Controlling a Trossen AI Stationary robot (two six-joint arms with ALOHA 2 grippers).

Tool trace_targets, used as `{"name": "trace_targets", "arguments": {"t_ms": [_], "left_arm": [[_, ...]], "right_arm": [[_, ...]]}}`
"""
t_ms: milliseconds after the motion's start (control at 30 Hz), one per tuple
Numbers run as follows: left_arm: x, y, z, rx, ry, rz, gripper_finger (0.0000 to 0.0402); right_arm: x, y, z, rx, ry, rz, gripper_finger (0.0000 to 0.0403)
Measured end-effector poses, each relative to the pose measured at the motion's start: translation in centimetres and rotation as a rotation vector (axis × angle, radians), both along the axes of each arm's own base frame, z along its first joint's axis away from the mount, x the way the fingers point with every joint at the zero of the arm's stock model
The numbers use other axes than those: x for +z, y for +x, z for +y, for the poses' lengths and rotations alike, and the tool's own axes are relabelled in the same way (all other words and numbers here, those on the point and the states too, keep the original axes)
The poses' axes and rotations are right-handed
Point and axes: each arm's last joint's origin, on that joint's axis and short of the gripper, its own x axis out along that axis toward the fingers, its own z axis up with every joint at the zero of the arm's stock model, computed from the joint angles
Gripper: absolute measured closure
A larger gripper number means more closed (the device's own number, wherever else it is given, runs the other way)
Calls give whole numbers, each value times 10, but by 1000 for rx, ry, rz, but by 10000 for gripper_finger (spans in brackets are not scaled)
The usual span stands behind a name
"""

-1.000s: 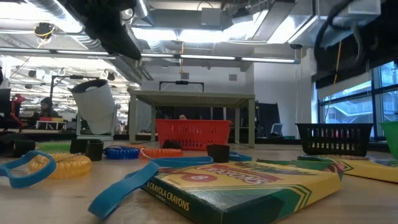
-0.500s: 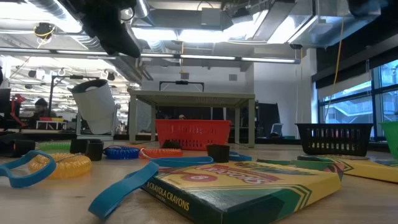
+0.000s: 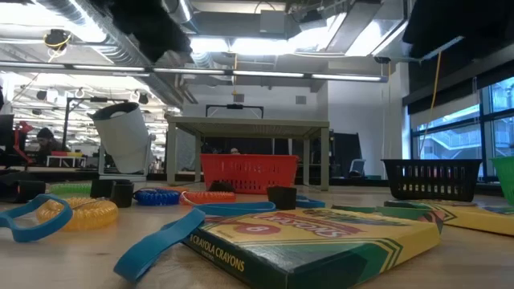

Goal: Pick & Place Office Desk Supplies
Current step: Put the crayon box into the black bin

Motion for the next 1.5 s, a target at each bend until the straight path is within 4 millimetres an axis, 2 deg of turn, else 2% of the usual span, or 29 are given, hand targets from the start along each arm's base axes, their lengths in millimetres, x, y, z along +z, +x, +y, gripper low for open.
{"name": "trace_targets", "arguments": {"t_ms": [167, 367, 600, 967, 1333, 1500], "left_arm": [[-9, -4, -12, -60, -14, -107, 341], [-29, -13, -16, -15, -31, -166, 341], [-27, -13, -17, -27, -14, -206, 341], [-25, -13, -17, -45, -1, -220, 341], [-25, -14, -18, -51, 0, -219, 341], [-26, -14, -18, -55, -2, -217, 341]], "right_arm": [[-15, 11, 4, 53, 20, 65, 299], [-35, 23, 7, 72, 67, 139, 300], [-53, 43, 12, 131, 82, 105, 294], [-84, 68, 17, 132, 175, 85, 236], [-111, 77, 25, 135, 239, 107, 247], [-113, 78, 26, 140, 243, 95, 250]]}}
